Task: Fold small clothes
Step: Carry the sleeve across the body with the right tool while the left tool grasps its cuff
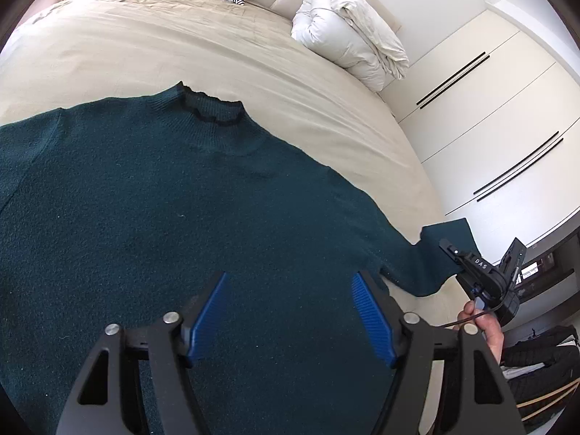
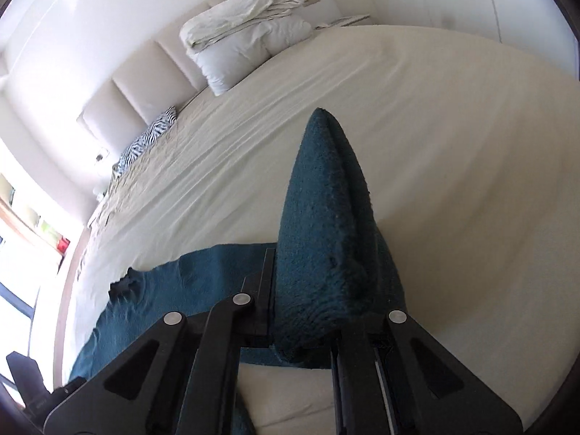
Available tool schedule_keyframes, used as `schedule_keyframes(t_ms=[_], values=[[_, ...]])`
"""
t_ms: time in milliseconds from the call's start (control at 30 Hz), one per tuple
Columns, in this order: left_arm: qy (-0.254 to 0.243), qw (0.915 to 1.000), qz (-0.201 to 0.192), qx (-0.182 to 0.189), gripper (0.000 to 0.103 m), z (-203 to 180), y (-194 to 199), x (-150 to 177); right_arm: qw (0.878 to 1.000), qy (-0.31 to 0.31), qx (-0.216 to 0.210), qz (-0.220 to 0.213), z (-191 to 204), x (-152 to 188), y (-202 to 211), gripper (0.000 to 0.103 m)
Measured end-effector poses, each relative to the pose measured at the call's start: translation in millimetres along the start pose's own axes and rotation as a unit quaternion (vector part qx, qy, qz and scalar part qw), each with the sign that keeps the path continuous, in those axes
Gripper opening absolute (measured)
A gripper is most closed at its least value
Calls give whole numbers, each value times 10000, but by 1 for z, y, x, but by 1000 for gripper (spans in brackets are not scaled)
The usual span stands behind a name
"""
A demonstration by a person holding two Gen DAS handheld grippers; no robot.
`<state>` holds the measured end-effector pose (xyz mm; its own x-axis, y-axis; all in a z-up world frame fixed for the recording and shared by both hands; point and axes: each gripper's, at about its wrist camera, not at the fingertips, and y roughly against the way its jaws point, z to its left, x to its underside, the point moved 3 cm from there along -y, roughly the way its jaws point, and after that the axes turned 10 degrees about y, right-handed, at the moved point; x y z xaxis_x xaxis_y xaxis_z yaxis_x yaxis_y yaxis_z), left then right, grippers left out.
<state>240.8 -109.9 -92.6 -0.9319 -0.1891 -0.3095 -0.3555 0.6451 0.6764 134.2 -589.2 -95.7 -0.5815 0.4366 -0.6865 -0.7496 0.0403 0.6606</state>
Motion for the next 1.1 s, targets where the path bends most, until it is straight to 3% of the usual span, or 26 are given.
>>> schedule_keyframes(t_ms=[133,300,400,467,533,633,767,833,933,1000,1100], values=[[348,9969,281,649,86,-5,-7,-11,9835,1781,308,81,121,8,-25,7],[884,9855,755,1235,92,-2,-23,-20,9499,3088,459,127,216,42,-56,7],[1227,9753,1033,1519,93,4,-33,-25,9217,3809,717,146,250,65,-71,7],[1326,9713,1132,1618,96,6,-37,-27,9000,4264,900,111,282,101,-64,7],[1364,9677,1247,1714,97,7,-42,-28,8793,4641,1069,88,296,110,-73,7],[1384,9640,1421,1770,98,7,-49,-31,8652,4879,1157,97,303,129,-73,7],[1486,9597,1619,1751,96,13,-64,-34,8574,4997,1232,54,311,154,-63,7],[1543,9573,1787,1670,86,16,-73,-35,8535,5065,1223,43,313,161,-62,7],[1554,9563,1970,1503,62,16,-85,-35,8449,5213,1196,15,324,184,-51,8],[1531,9577,1995,1399,23,16,-87,-34,8443,5231,1164,40,323,184,-53,8],[1572,9579,1968,1374,13,19,-85,-31,8548,5076,1077,98,309,193,-38,9]])
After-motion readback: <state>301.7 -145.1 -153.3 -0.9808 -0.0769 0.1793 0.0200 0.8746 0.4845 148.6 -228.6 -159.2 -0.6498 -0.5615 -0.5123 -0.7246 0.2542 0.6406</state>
